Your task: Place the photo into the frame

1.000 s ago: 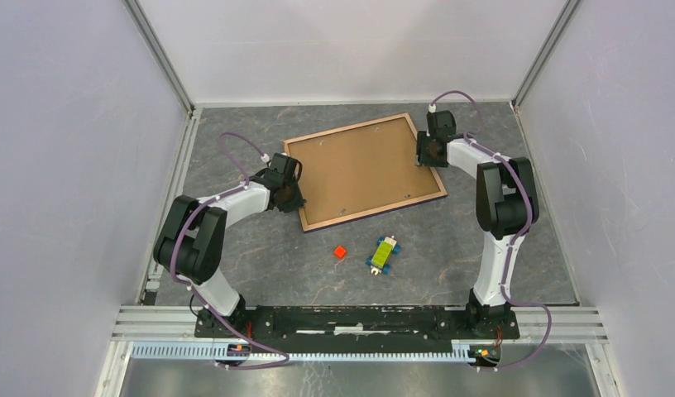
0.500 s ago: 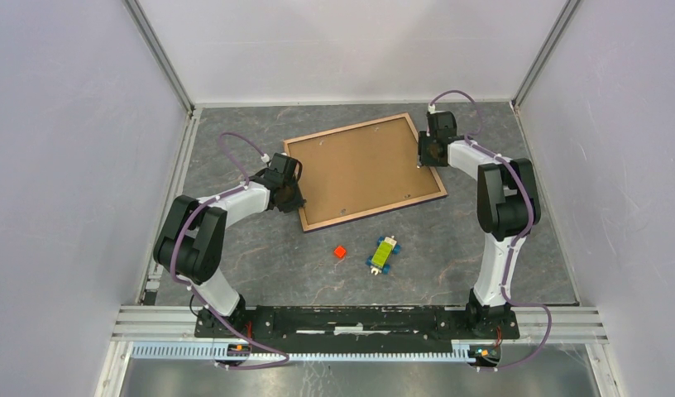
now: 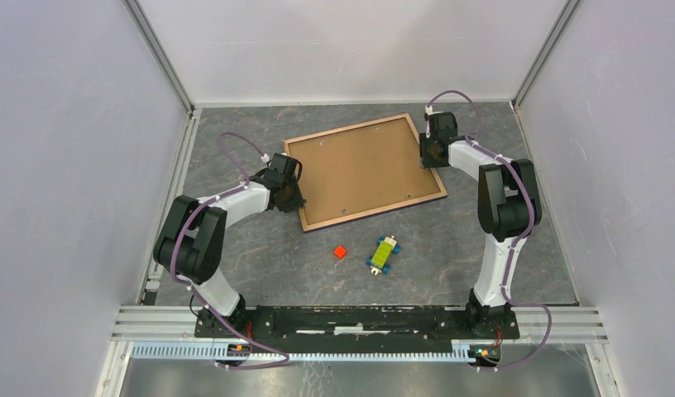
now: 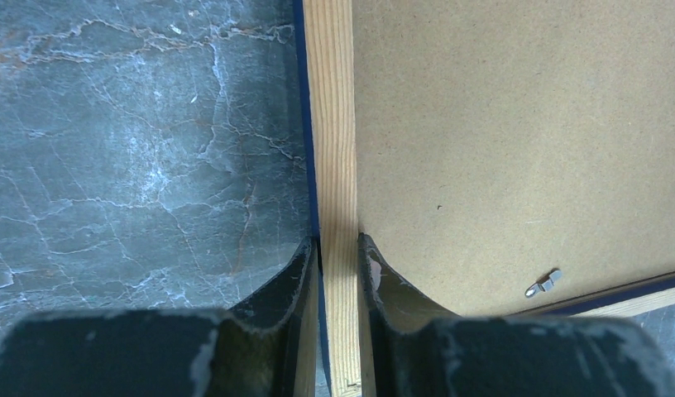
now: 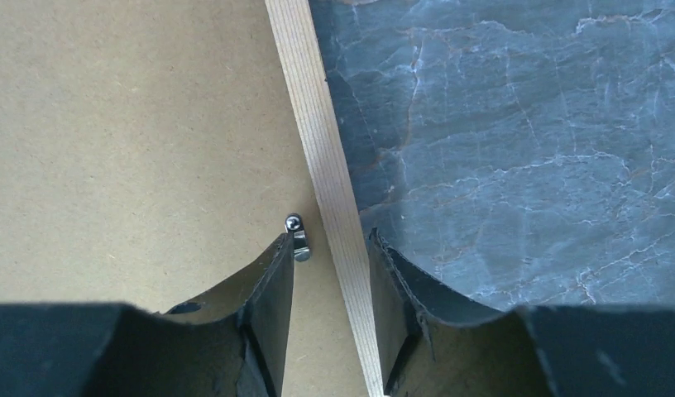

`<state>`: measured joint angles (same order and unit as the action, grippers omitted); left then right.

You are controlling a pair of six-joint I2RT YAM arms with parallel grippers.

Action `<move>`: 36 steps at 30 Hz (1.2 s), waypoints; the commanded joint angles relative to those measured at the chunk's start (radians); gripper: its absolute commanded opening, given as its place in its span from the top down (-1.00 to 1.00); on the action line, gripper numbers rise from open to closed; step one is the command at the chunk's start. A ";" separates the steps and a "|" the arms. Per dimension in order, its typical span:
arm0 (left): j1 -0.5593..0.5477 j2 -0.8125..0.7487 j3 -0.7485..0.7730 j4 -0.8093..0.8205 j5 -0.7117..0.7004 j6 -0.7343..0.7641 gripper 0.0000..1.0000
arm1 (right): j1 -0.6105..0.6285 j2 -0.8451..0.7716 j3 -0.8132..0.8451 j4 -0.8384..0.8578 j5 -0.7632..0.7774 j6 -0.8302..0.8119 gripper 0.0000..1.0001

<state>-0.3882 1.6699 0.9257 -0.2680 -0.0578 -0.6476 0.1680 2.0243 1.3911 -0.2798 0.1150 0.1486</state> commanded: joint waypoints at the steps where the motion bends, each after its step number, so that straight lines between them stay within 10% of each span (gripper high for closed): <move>1: -0.007 0.016 -0.019 -0.030 0.053 -0.033 0.95 | 0.004 -0.019 -0.023 -0.086 0.038 -0.043 0.43; 27: -0.006 0.016 -0.019 -0.032 0.053 -0.034 0.95 | -0.007 -0.001 -0.036 0.034 0.003 -0.162 1.00; 36: -0.006 0.022 -0.015 -0.033 0.053 -0.032 0.96 | -0.007 -0.102 -0.064 0.011 -0.020 -0.185 0.31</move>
<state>-0.3874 1.6699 0.9249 -0.2672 -0.0502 -0.6476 0.1616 1.9972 1.3521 -0.2714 0.1089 -0.0315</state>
